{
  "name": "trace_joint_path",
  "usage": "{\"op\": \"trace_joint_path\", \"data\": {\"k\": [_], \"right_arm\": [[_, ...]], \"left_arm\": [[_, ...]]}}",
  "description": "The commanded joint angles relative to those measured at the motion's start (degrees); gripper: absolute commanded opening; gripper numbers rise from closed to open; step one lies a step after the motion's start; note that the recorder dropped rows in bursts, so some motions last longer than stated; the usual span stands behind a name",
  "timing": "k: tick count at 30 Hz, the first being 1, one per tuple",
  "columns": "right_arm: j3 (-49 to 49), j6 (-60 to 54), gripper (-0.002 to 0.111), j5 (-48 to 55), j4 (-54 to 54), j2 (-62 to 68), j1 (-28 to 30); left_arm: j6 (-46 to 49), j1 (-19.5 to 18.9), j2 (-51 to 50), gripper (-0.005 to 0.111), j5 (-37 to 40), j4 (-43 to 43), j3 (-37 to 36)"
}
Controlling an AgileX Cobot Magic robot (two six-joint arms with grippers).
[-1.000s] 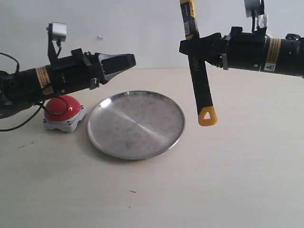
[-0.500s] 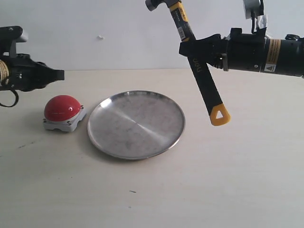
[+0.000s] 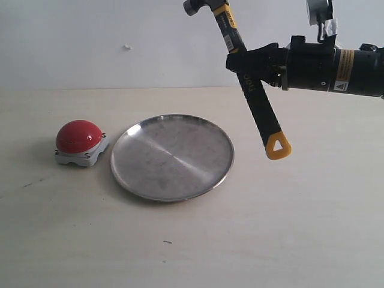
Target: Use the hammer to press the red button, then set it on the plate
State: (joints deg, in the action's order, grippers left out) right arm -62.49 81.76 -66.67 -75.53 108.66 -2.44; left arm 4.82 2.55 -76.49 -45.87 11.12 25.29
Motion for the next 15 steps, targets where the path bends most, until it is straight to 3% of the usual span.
{"op": "trace_joint_path", "data": {"k": [1, 3, 5, 9, 15], "right_arm": [[-0.38, -0.34, 0.000, -3.29, 2.62, -1.30, -0.31], [-0.38, -0.10, 0.000, -3.29, 2.62, -1.41, -0.31], [-0.38, -0.10, 0.000, -3.29, 2.73, -1.41, -0.31], [-0.38, -0.10, 0.000, -3.29, 2.73, -1.41, -0.31], [-0.38, -0.10, 0.000, -3.29, 2.62, -1.41, -0.31]], "left_arm": [[4.39, 0.41, 7.18, 0.000, -2.94, 2.28, -4.57], [5.61, 0.41, 13.53, 0.000, -1.62, 2.28, -6.58], [6.69, 0.41, 22.12, 0.000, 4.70, 2.17, -7.32], [6.99, 0.41, 39.98, 0.000, 25.48, -0.77, -7.32], [6.74, 0.41, 55.16, 0.000, 32.93, -1.64, -11.63]]}}
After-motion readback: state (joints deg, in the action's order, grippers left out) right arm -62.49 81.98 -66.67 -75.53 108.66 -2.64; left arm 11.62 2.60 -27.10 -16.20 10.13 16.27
